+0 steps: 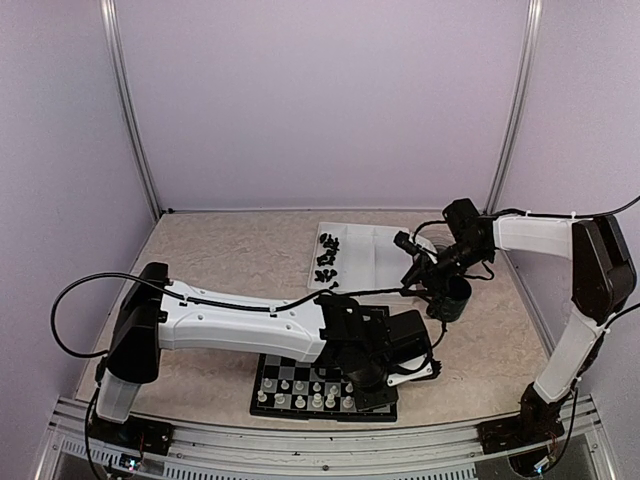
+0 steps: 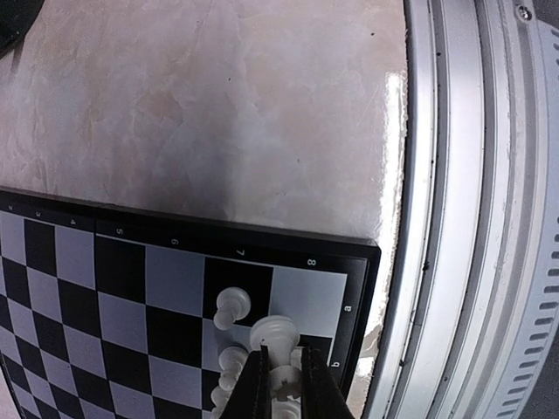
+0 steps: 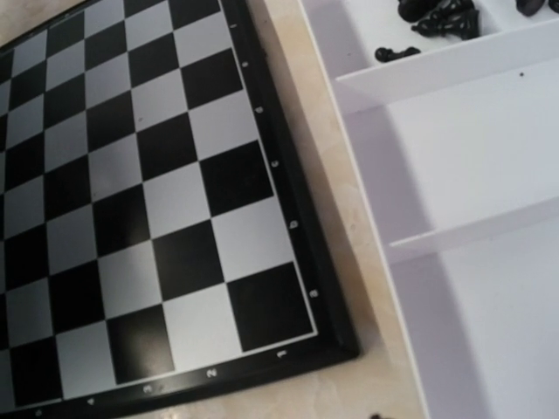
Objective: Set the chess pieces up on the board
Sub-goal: Place the rook at h1.
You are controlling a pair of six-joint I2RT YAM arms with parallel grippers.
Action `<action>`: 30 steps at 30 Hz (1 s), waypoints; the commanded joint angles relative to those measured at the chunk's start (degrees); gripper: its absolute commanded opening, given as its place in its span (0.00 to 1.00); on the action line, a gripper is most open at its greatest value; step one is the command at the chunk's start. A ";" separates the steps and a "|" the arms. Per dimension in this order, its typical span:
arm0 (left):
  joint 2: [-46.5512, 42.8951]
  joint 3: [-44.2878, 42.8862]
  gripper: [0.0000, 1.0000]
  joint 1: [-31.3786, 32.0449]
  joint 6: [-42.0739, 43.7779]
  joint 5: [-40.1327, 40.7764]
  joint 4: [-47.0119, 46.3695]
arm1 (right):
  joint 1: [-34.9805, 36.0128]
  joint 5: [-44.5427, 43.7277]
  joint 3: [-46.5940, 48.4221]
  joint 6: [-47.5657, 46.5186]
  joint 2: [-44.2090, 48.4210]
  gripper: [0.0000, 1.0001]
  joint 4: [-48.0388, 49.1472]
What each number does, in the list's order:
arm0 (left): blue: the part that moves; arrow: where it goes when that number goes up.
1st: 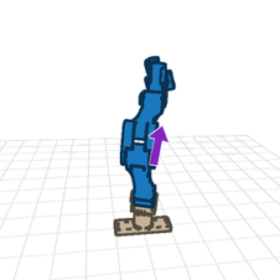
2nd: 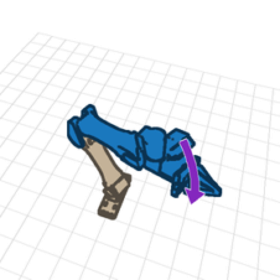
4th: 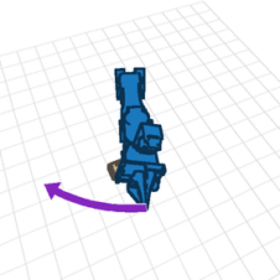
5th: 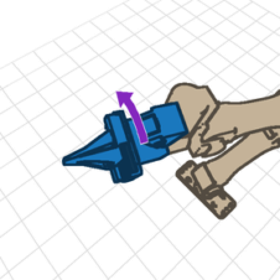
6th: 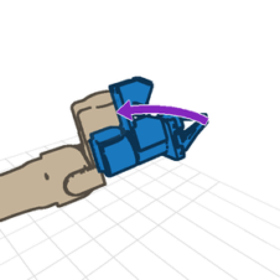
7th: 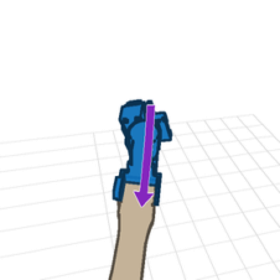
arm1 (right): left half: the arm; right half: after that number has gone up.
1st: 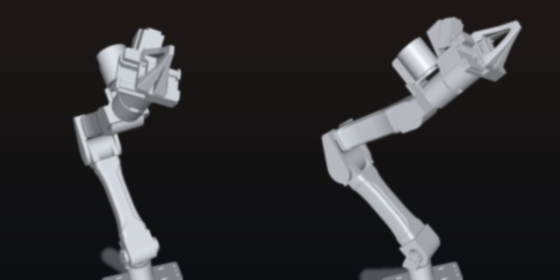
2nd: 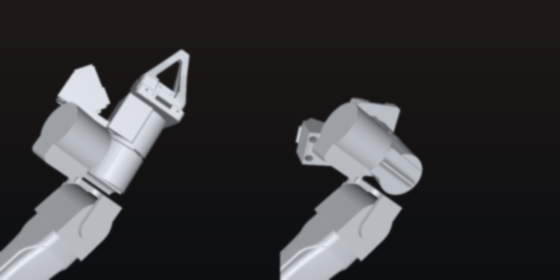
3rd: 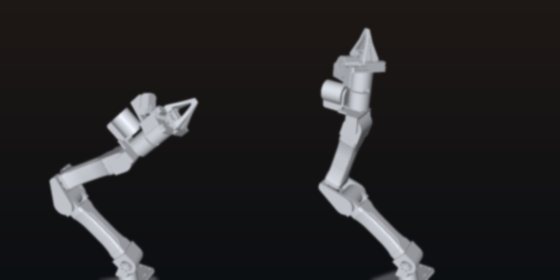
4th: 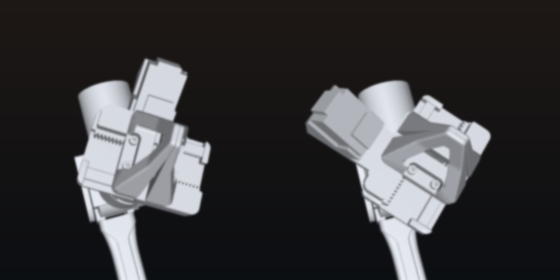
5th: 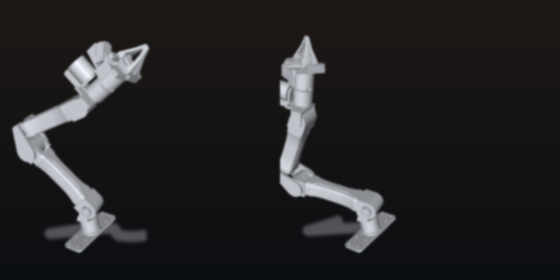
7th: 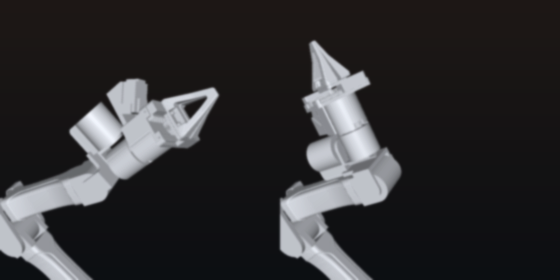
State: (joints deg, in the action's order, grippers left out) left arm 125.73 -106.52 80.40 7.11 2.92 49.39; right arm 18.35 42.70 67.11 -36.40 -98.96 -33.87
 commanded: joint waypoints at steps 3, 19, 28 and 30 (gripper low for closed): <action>1.96 -2.02 0.07 -0.07 2.39 -0.41 1.25 | 0.46 1.16 0.26 -0.88 -1.19 0.44 -1.73; 4.05 -3.71 0.12 -0.41 3.08 -4.13 2.32 | 1.03 1.51 0.47 -1.89 -1.56 0.45 -2.82; 4.19 -3.78 0.15 -0.85 3.00 -4.63 2.44 | 1.16 1.42 0.56 -2.13 -1.63 0.45 -3.16; 4.26 -3.78 0.16 -0.86 2.99 -4.79 2.43 | 1.16 1.42 0.56 -2.12 -1.68 0.45 -3.22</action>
State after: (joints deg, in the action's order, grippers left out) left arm 129.05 -108.97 79.99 9.52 -0.99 51.31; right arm 19.00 42.83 67.11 -37.87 -100.29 -36.16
